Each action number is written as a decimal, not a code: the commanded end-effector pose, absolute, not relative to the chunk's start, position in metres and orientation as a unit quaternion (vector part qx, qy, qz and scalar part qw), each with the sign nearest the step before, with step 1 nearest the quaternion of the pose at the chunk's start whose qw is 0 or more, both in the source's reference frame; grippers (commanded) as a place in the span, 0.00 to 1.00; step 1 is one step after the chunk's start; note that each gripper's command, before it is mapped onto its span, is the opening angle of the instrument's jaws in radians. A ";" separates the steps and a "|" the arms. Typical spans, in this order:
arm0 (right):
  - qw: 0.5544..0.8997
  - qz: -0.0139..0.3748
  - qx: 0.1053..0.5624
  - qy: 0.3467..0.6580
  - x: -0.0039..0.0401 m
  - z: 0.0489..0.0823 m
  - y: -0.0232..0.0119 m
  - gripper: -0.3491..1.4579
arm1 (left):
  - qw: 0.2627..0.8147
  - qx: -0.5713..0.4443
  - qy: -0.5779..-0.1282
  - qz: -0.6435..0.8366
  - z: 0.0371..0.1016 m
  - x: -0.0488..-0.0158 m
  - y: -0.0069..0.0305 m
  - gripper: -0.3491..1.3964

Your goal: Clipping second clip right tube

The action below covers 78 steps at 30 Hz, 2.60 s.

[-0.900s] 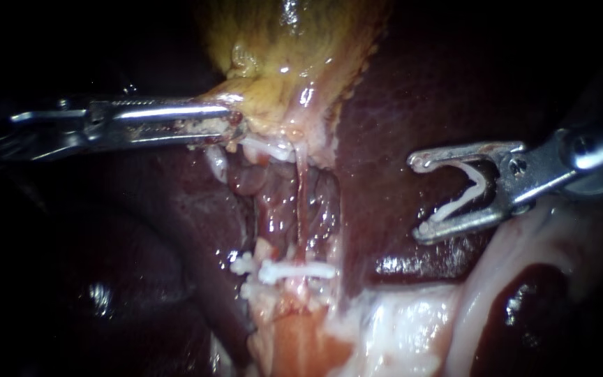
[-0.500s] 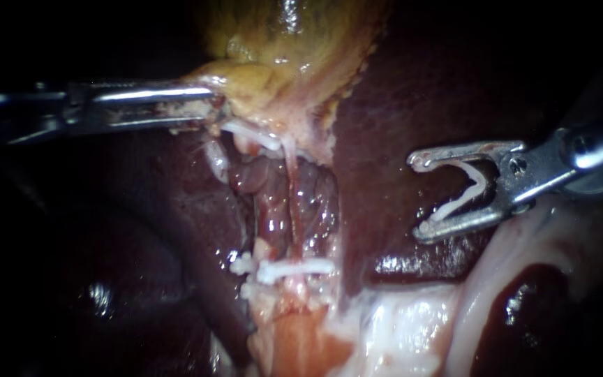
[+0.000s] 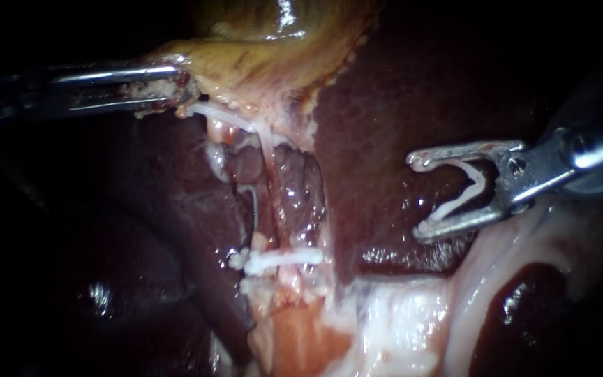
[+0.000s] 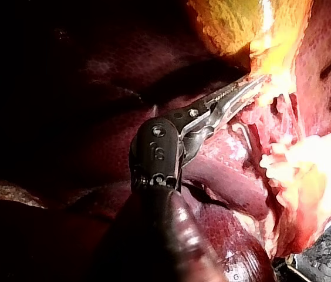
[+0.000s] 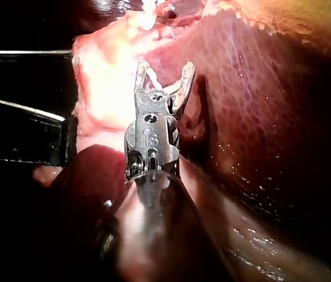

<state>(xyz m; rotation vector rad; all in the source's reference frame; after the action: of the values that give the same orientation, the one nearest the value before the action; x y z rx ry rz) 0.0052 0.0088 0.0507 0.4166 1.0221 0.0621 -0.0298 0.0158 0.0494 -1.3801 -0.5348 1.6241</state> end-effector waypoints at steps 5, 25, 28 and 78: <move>0.837 0.082 0.224 0.492 0.0081 0.0508 0.0084 0.47 | 0.455 -0.559 -0.216 0.658 0.0495 -0.0298 0.0158 0.00; 0.780 0.180 0.338 0.494 0.0189 0.0568 0.0038 0.47 | 0.455 -0.559 -0.216 0.659 0.0494 -0.0299 0.0156 0.00; 0.767 0.189 0.352 0.502 0.0196 0.0568 0.0039 0.47 | 0.455 -0.559 -0.216 0.659 0.0494 -0.0299 0.0156 0.00; 0.715 0.204 0.426 0.515 0.0187 0.0532 0.0036 0.00 | 0.455 -0.559 -0.215 0.659 0.0497 -0.0302 0.0156 0.00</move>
<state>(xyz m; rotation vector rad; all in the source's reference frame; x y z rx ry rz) 0.0187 0.0036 0.0531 0.9448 1.1402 0.4517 -0.0302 0.0156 0.0497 -1.3791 -0.5296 1.6245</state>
